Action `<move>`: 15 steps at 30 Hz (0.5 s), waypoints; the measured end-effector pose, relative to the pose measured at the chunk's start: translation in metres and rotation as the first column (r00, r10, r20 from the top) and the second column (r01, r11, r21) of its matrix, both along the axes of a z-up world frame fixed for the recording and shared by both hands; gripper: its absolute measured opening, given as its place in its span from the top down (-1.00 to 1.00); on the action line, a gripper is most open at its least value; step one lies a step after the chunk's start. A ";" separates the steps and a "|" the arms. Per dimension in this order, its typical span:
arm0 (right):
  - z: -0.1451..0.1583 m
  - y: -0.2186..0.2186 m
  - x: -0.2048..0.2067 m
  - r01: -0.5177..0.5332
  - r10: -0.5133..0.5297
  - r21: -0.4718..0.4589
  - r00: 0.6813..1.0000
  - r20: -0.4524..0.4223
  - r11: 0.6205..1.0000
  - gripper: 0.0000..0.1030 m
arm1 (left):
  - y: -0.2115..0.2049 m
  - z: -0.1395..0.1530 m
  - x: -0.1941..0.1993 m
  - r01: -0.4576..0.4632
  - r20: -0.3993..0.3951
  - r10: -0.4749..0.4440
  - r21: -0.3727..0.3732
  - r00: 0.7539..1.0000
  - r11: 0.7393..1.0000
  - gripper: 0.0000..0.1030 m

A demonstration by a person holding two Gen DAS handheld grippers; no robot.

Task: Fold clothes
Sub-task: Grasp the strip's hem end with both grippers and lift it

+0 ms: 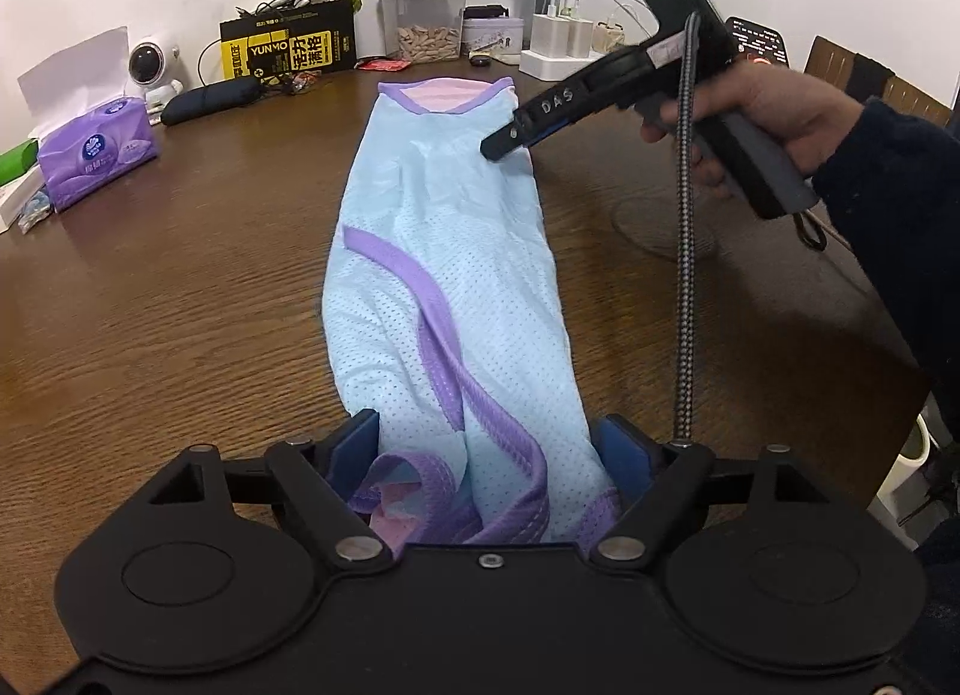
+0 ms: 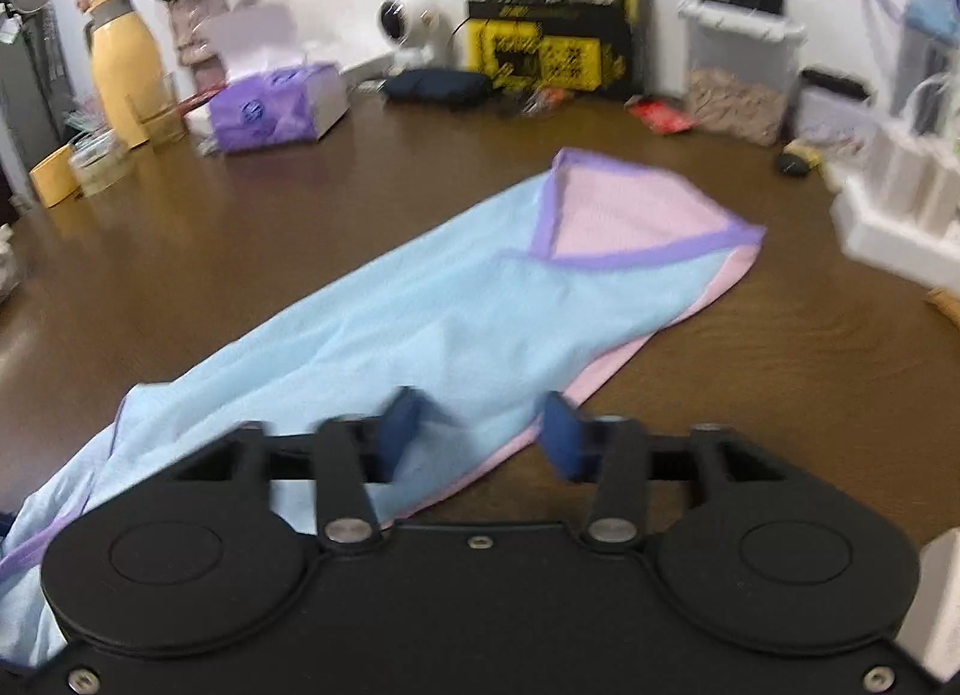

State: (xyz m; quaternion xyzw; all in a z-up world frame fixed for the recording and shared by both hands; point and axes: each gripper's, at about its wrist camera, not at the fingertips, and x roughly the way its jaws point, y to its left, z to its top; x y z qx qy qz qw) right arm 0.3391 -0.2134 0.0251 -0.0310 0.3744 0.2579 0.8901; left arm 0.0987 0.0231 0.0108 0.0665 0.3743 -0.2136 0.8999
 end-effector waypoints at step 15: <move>0.030 -0.050 -0.046 0.078 -0.076 -0.011 0.990 0.121 0.997 -0.40 | -0.054 0.002 -0.001 -0.072 -0.044 0.066 -0.141 0.997 0.987 -0.52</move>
